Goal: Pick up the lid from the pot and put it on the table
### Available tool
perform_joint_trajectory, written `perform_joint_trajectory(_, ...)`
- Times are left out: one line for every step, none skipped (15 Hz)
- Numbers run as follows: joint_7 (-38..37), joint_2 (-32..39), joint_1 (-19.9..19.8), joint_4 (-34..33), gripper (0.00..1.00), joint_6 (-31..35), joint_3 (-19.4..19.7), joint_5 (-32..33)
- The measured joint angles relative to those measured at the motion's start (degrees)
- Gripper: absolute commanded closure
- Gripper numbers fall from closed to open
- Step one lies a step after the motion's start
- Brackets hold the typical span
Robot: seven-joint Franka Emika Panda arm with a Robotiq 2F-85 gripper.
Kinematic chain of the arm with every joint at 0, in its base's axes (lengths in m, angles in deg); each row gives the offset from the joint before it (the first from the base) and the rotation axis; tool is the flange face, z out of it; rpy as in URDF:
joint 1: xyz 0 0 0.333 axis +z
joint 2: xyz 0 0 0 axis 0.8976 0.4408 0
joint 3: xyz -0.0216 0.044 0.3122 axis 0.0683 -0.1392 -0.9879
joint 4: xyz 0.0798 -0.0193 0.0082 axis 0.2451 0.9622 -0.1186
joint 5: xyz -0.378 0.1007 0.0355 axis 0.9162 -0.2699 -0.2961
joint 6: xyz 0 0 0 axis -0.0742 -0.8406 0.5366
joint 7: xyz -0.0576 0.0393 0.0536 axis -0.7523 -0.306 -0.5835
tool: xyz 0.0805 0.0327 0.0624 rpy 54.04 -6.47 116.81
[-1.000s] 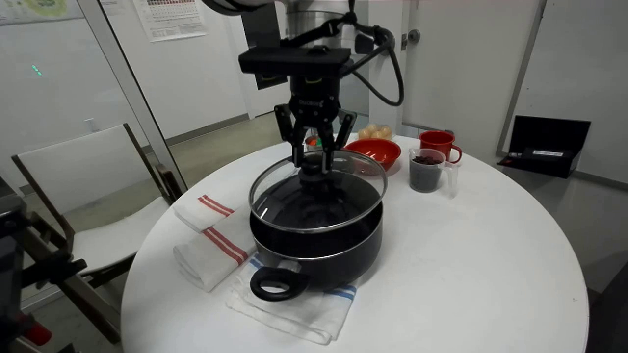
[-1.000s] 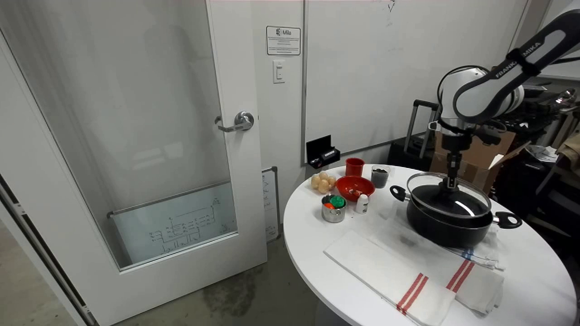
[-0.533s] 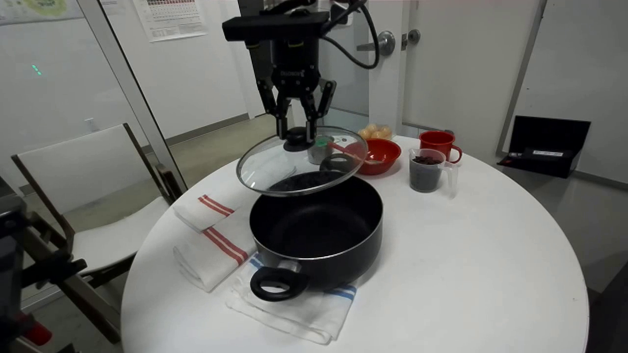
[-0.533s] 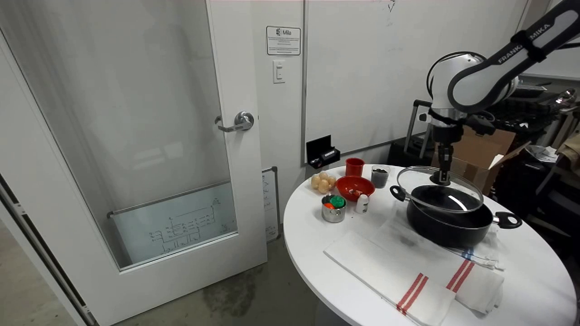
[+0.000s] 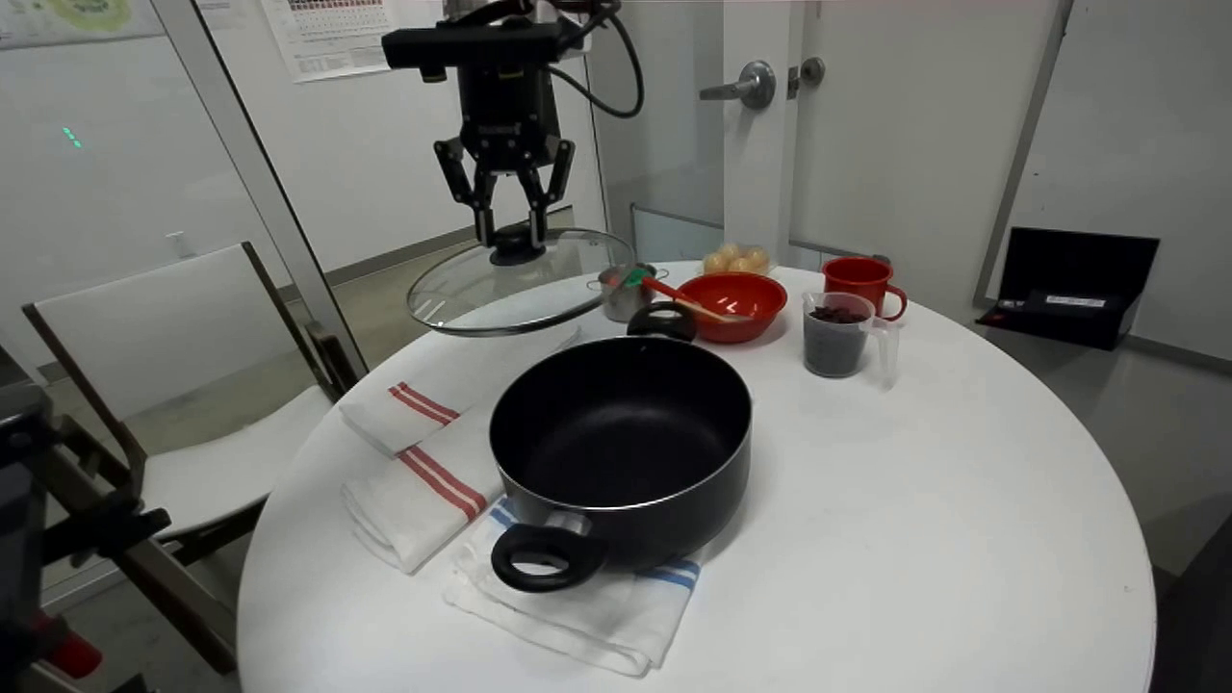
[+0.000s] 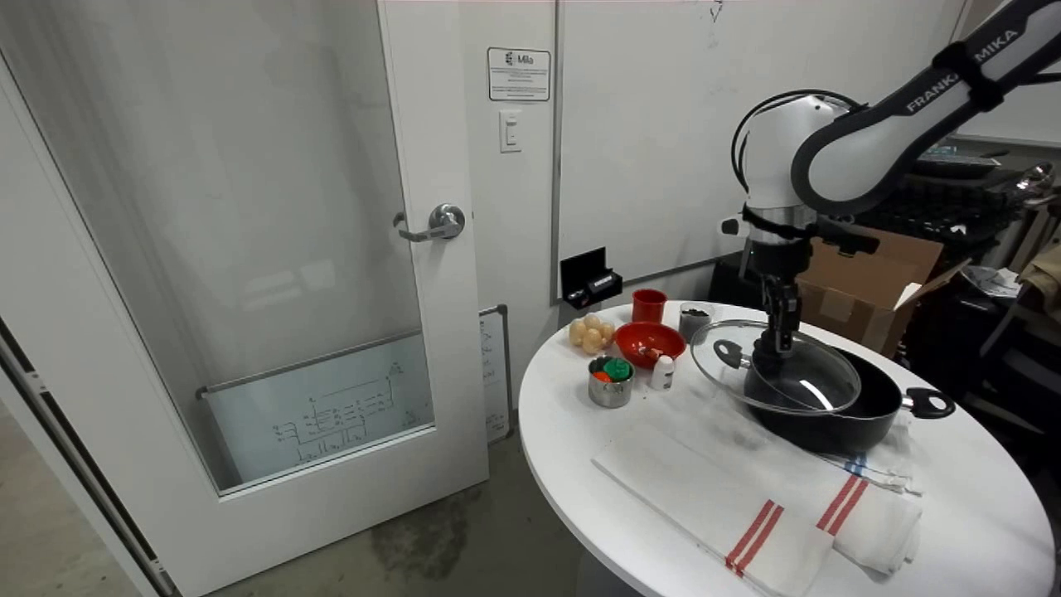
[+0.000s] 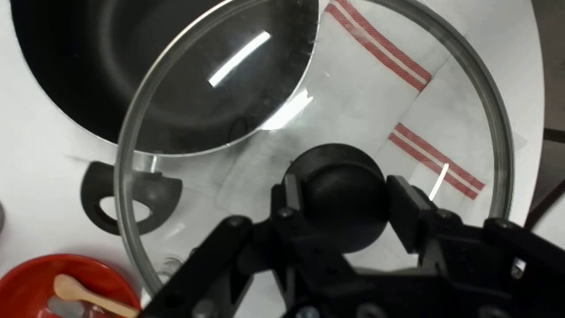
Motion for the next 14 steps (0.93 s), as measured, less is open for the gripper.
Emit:
perform_joint_trajectory(0.2, 0.3, 0.9, -0.4, 0.75, -0.3, -0.6, 0.5)
perform_joint_trajectory(0.4, 0.8, 1.7, -0.9, 0.75, -0.7, -1.1, 1.0)
perform_joint_trajectory(0.6, 1.5, 2.5, -1.5, 0.75, -1.0, -1.6, 1.5)
perform_joint_trajectory(1.0, 2.2, 3.2, -2.2, 0.75, -1.2, -1.9, 1.9)
perform_joint_trajectory(1.5, 3.0, 3.9, -3.0, 0.75, -1.4, -2.2, 2.4)
perform_joint_trajectory(1.9, 3.8, 4.5, -3.8, 0.75, -1.5, -2.4, 2.9)
perform_joint_trajectory(2.4, 4.7, 5.0, -4.8, 0.75, -1.6, -2.5, 3.4)
perform_joint_trajectory(2.8, 5.7, 5.4, -5.8, 0.75, -1.8, -2.5, 3.8)
perform_joint_trajectory(3.3, 6.6, 5.7, -6.8, 0.75, -2.0, -2.5, 4.0)
perform_joint_trajectory(3.9, 7.7, 5.9, -7.9, 0.75, -2.2, -2.5, 4.3)
perform_joint_trajectory(4.5, 8.7, 6.1, -9.0, 0.75, -2.5, -2.5, 4.5)
perform_joint_trajectory(5.1, 9.7, 6.2, -10.0, 0.75, -2.7, -2.6, 4.6)
perform_joint_trajectory(5.8, 10.7, 6.4, -11.1, 0.75, -3.1, -2.6, 4.8)
perform_joint_trajectory(6.4, 11.7, 6.5, -12.1, 0.75, -3.4, -2.6, 4.8)
